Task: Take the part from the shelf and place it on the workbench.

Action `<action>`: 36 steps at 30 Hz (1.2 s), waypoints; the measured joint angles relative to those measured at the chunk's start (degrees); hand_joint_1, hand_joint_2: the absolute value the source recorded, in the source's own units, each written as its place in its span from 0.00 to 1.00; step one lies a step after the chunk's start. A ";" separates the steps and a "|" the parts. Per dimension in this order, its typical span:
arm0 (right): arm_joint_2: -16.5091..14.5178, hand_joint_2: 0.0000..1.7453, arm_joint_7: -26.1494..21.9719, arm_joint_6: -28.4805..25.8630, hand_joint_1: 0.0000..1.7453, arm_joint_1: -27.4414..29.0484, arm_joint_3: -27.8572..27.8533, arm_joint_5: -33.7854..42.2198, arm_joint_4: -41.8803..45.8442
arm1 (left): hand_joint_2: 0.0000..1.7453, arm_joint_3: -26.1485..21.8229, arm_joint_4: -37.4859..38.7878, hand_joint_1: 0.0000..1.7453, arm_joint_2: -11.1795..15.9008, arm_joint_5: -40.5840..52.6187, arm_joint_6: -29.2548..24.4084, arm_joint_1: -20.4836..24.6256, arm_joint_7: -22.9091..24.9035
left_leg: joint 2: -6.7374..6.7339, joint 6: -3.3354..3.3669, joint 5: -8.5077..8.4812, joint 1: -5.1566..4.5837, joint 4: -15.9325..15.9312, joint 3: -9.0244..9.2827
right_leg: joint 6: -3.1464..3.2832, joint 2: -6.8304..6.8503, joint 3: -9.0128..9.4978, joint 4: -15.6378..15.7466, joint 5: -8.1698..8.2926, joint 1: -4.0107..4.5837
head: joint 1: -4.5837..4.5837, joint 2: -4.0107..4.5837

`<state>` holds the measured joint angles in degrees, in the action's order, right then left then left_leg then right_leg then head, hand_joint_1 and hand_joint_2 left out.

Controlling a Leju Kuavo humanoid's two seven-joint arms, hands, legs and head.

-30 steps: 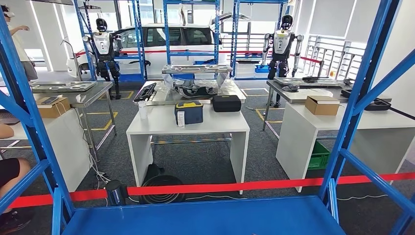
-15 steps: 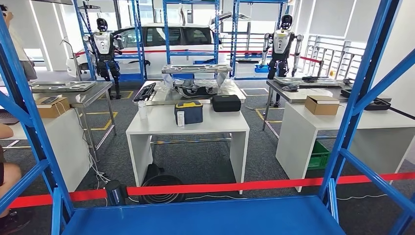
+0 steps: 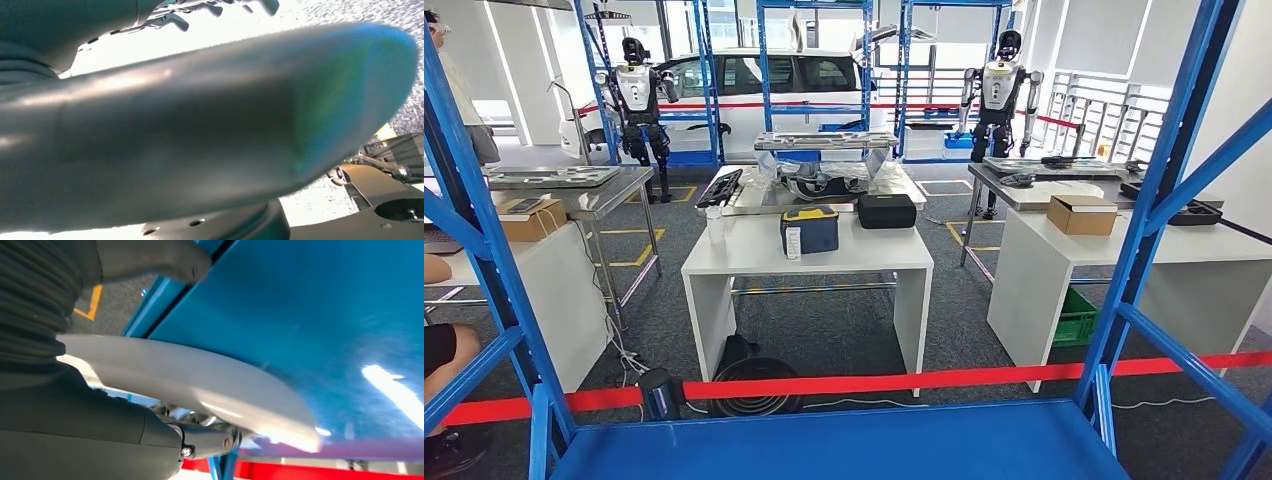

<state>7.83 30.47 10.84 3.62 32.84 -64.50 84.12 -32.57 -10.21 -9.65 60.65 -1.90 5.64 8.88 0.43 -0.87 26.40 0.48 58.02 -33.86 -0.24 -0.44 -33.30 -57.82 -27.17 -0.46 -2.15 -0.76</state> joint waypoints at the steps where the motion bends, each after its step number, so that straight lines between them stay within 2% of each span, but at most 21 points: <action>1: 0.14 1.00 0.04 -0.01 1.00 0.23 -0.29 0.25 0.02 | 0.00 -0.27 0.00 0.00 0.04 -0.22 -0.02 -0.11 -0.13 | 0.00 0.00 0.00 0.00 0.00 0.00 | 0.00 0.00 0.00 0.00 0.00 0.00 | 0.00 0.00; 18: 0.80 1.00 0.48 0.62 1.00 0.80 -4.01 1.09 2.04 | 0.00 -2.57 0.04 0.00 0.13 -1.44 1.00 -0.84 -1.95 | 0.01 -0.01 0.07 0.00 0.00 0.18 | -0.01 0.00 0.12 0.00 -0.09 0.00 | 0.00 0.01; 22: 0.80 1.00 0.50 1.03 1.00 0.98 -4.48 1.09 2.28 | 1.00 -2.82 0.04 0.00 0.17 -1.63 1.29 -0.87 -2.66 | 0.01 -0.01 0.07 0.00 0.00 0.22 | -0.02 0.00 0.17 0.00 -0.09 0.00 | 0.00 0.01; 27: 0.78 1.00 0.51 1.26 1.00 1.40 -4.86 1.07 2.58 | 1.00 -3.56 0.04 0.00 0.22 -2.61 1.44 -0.89 -4.19 | 0.01 -0.02 0.08 0.00 0.00 0.25 | -0.02 0.00 0.26 0.00 -0.09 0.00 | -0.01 0.01; 32: 0.77 1.00 0.46 1.84 1.00 1.30 -5.07 1.15 2.87 | 1.00 -4.92 0.04 0.00 0.31 -3.98 1.48 -0.82 -2.95 | 0.01 -0.02 0.08 0.00 0.00 0.28 | -0.01 0.00 0.30 0.00 -0.10 0.00 | -0.01 0.01; 36: -0.23 1.00 -0.82 -2.26 1.00 0.21 -6.17 2.63 2.87 | 1.00 -6.00 0.03 0.00 0.47 -4.61 1.14 -0.73 -2.76 | -0.01 -0.03 0.08 0.00 -0.01 0.28 | -0.01 -0.01 0.31 -0.01 -0.08 0.00 | 0.00 0.01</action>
<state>7.60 29.65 8.57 3.83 26.67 -61.87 86.99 -38.57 -10.17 -9.18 56.05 -0.77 4.91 6.12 0.42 -0.90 26.48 0.48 58.01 -33.58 -0.25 -0.45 -33.00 -57.83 -27.25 -0.46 -2.15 -0.75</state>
